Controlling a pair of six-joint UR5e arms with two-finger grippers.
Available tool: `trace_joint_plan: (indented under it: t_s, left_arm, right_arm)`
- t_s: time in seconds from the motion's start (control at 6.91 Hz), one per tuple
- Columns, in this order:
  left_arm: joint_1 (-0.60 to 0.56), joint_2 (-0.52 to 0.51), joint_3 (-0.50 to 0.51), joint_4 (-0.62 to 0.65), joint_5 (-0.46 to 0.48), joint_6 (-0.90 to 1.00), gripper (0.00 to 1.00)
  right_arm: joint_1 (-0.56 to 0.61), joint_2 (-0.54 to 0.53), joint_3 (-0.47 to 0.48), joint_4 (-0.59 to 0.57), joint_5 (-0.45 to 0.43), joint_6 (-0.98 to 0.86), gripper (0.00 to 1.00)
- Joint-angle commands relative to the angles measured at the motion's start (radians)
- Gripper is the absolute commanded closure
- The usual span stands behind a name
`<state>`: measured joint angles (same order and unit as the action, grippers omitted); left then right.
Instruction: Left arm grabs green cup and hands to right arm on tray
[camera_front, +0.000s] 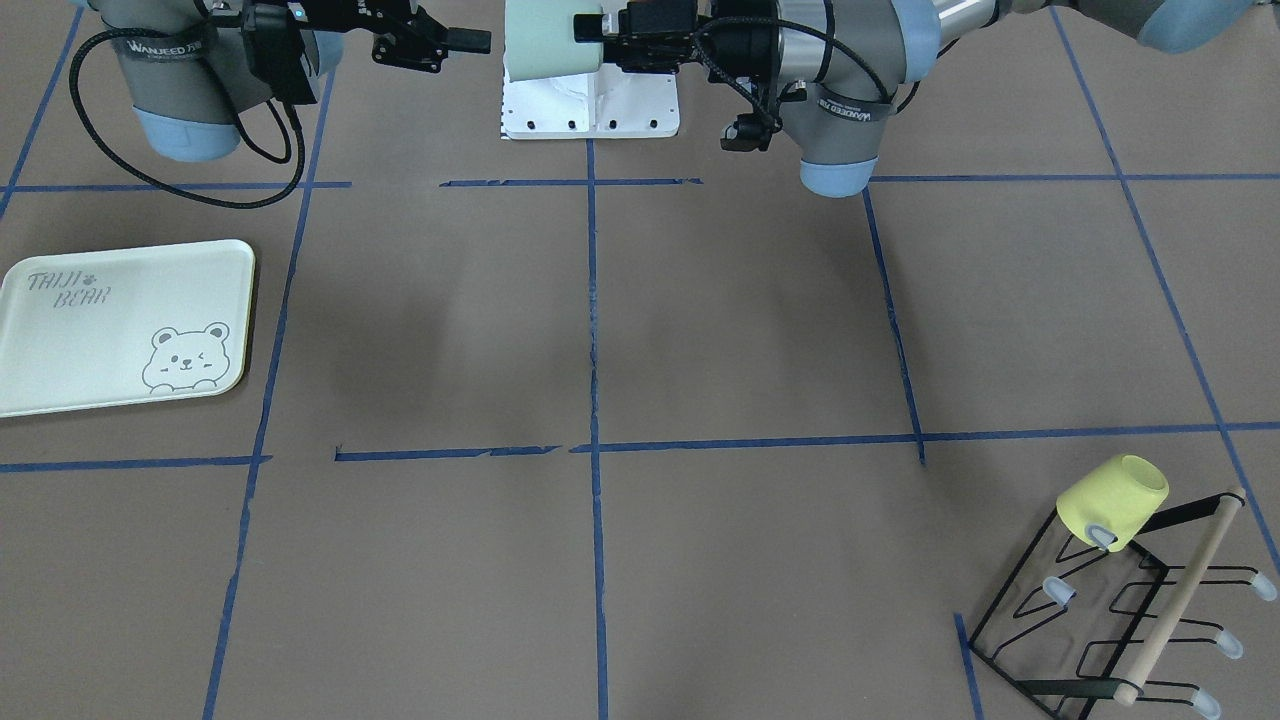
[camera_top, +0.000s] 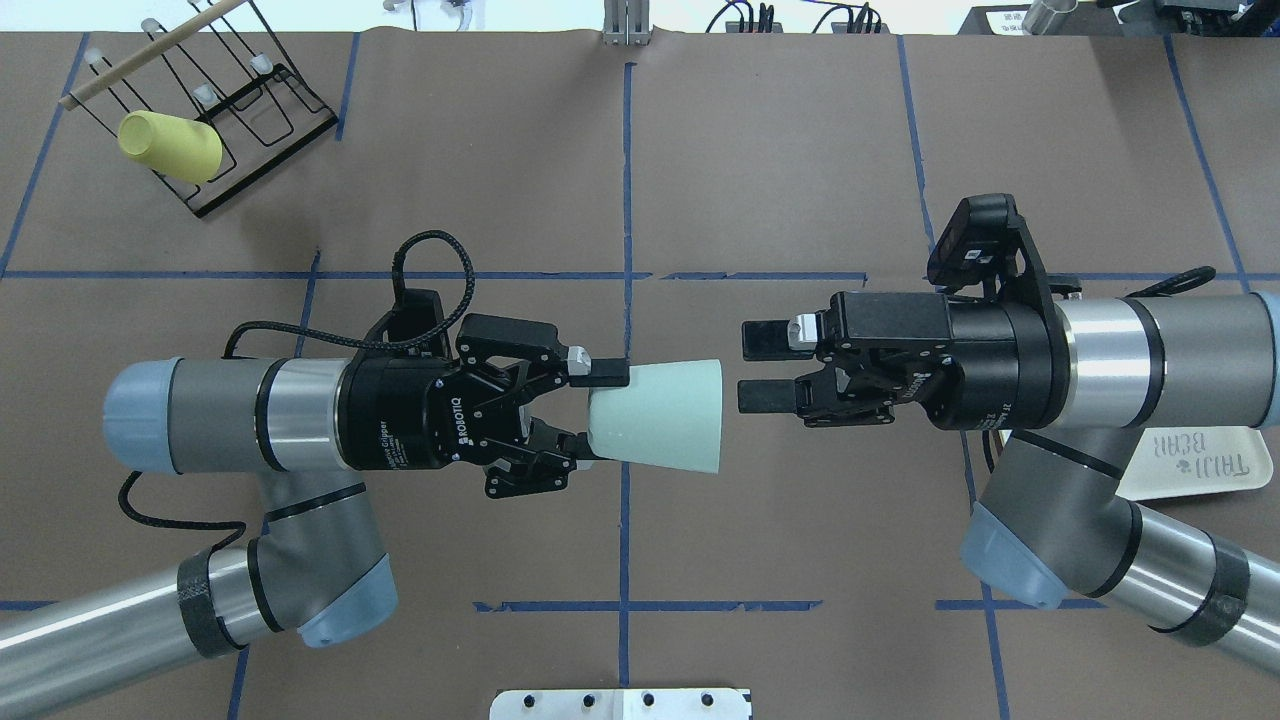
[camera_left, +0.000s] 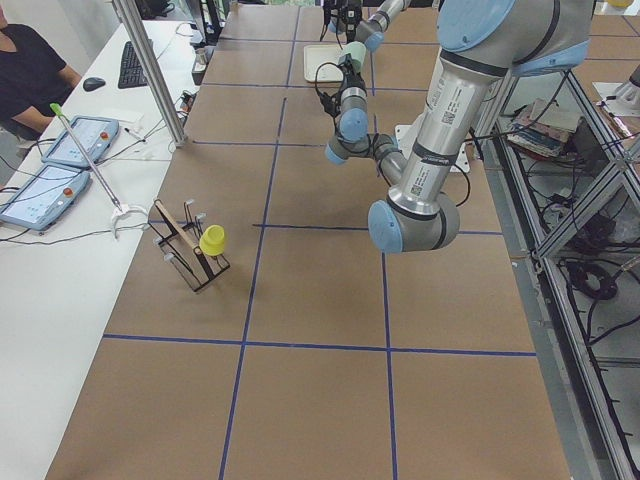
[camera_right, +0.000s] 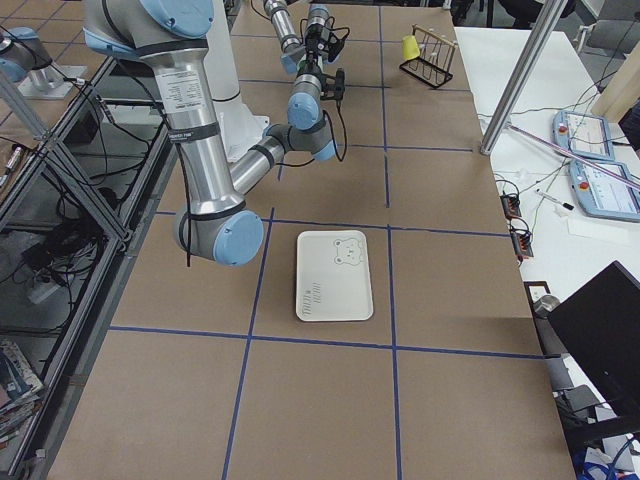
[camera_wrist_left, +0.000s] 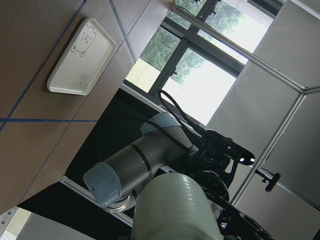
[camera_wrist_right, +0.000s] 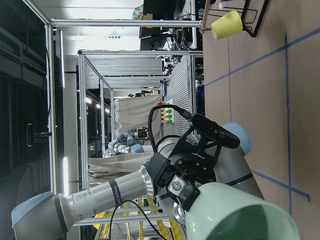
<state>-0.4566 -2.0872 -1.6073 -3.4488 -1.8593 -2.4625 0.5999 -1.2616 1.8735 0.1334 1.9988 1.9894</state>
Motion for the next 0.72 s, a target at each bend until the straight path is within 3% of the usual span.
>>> trace_joint_plan:
  t_s: [0.0, 0.14, 0.29, 0.43, 0.58]
  left_arm:
    - [0.003, -0.001, 0.001, -0.001, 0.0, 0.0, 1.0]
    - [0.007, -0.004, 0.001, -0.001, 0.002, 0.002, 1.0]
    - [0.007, -0.004, 0.001, 0.0, 0.002, 0.002, 1.0]
    - [0.007, -0.008, 0.001, 0.0, 0.008, 0.002, 1.0]
    - [0.007, -0.008, 0.001, 0.002, 0.008, 0.002, 1.0]
  right_arm:
    - [-0.018, 0.004, 0.001, 0.0, -0.011, 0.0, 0.0]
    - [-0.031, 0.004, 0.004, 0.0, -0.018, 0.0, 0.01]
    - [-0.049, 0.004, 0.006, 0.0, -0.038, 0.0, 0.13]
    - [-0.057, 0.004, 0.006, 0.002, -0.041, 0.0, 0.35]
    - [-0.061, 0.004, 0.006, 0.002, -0.043, 0.0, 0.49]
